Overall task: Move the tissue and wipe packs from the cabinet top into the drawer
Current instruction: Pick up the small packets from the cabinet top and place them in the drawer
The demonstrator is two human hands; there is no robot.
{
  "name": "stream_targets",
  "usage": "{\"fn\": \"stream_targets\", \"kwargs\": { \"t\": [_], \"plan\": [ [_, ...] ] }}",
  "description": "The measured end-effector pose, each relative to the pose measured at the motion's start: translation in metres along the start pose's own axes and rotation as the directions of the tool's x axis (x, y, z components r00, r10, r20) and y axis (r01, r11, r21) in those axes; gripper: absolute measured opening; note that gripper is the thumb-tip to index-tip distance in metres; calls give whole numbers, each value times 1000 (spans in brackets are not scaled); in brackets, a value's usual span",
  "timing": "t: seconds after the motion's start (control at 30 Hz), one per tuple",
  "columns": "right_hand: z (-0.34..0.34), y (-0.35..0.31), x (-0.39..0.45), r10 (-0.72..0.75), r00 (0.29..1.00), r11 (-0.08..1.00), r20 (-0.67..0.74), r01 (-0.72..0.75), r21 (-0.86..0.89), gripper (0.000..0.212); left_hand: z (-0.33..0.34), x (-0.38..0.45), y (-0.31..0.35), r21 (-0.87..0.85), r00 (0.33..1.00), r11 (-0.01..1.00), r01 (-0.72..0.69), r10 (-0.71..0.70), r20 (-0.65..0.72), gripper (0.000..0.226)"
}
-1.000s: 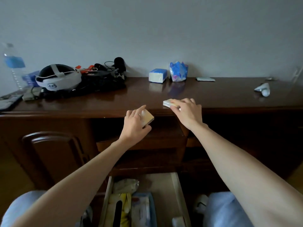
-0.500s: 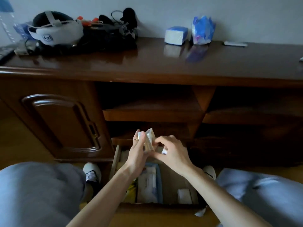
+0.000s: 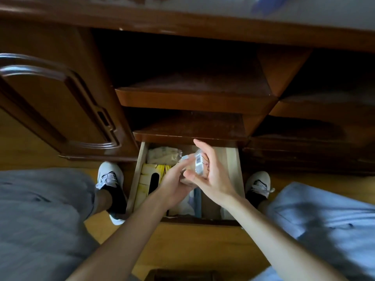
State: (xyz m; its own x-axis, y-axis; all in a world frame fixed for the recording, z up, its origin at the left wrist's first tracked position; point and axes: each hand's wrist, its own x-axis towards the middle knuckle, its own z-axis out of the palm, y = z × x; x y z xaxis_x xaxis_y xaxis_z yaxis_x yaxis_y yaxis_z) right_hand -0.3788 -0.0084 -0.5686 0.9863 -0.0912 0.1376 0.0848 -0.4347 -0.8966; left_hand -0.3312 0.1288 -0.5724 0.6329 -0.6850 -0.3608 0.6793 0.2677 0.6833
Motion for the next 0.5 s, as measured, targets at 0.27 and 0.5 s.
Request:
{"fn": "stream_targets", "kwargs": {
  "t": [0.27, 0.5],
  "plan": [
    [-8, 15, -4, 28, 994, 992, 107, -15, -124, 121, 3, -2, -6, -92, 996, 992, 84, -85, -14, 30],
    [-11, 15, -13, -24, 984, 987, 178, 51, -150, 128, -1, -9, 3, 33, 987, 986, 161, -161, -9, 37]
  ]
}}
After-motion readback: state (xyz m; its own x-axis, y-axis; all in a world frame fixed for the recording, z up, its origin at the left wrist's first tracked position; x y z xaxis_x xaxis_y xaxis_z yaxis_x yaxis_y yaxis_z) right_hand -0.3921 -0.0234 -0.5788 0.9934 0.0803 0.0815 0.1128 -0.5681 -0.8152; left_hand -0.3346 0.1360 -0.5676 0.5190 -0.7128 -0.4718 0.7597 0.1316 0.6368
